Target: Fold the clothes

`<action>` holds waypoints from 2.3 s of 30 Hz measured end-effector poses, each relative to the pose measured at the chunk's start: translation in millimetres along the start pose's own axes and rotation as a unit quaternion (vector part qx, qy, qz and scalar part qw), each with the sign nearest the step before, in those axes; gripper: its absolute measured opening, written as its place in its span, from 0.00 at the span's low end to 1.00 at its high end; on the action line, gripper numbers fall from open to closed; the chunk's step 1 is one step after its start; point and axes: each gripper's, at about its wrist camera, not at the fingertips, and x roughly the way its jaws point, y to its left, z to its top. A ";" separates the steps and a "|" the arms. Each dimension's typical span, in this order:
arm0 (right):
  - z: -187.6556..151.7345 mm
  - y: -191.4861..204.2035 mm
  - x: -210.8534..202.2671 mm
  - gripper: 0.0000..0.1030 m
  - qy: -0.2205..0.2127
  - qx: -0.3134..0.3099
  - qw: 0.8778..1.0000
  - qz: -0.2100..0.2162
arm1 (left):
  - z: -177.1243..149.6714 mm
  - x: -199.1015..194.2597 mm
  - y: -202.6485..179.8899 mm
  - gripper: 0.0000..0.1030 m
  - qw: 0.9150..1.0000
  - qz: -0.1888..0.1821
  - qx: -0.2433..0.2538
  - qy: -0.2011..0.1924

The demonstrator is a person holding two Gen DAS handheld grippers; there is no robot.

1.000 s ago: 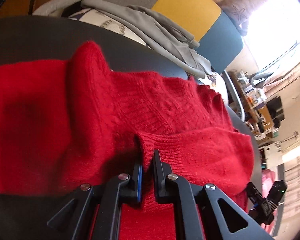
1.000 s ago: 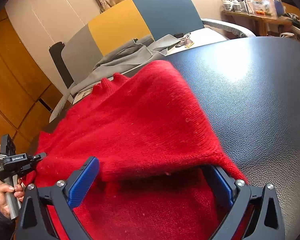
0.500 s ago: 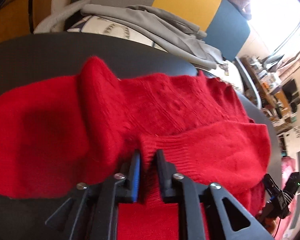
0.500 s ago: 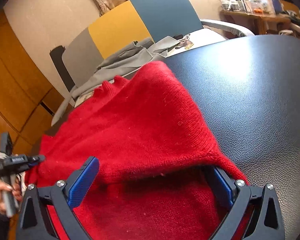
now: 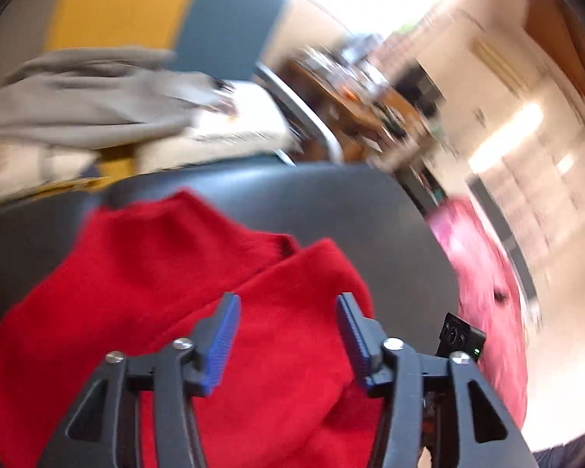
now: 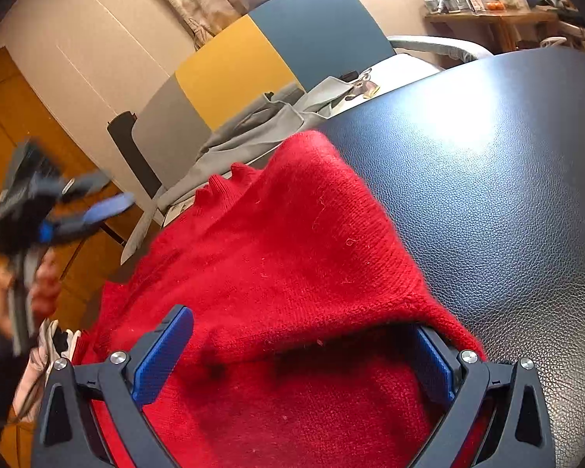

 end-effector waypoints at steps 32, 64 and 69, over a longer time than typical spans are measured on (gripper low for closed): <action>7.2 -0.4 2.9 1.00 -0.015 0.002 1.000 0.005 | -7.1 110.1 -8.3 0.14 0.953 -0.144 0.145 0.222; 1.4 4.4 -0.1 1.00 -0.019 -0.005 1.000 -0.001 | 41.4 195.5 30.0 0.45 0.931 -0.223 -0.168 0.237; -0.7 8.7 0.9 1.00 -0.019 -0.015 1.000 -0.012 | 56.1 178.7 -2.1 0.45 0.940 -0.291 -0.057 0.166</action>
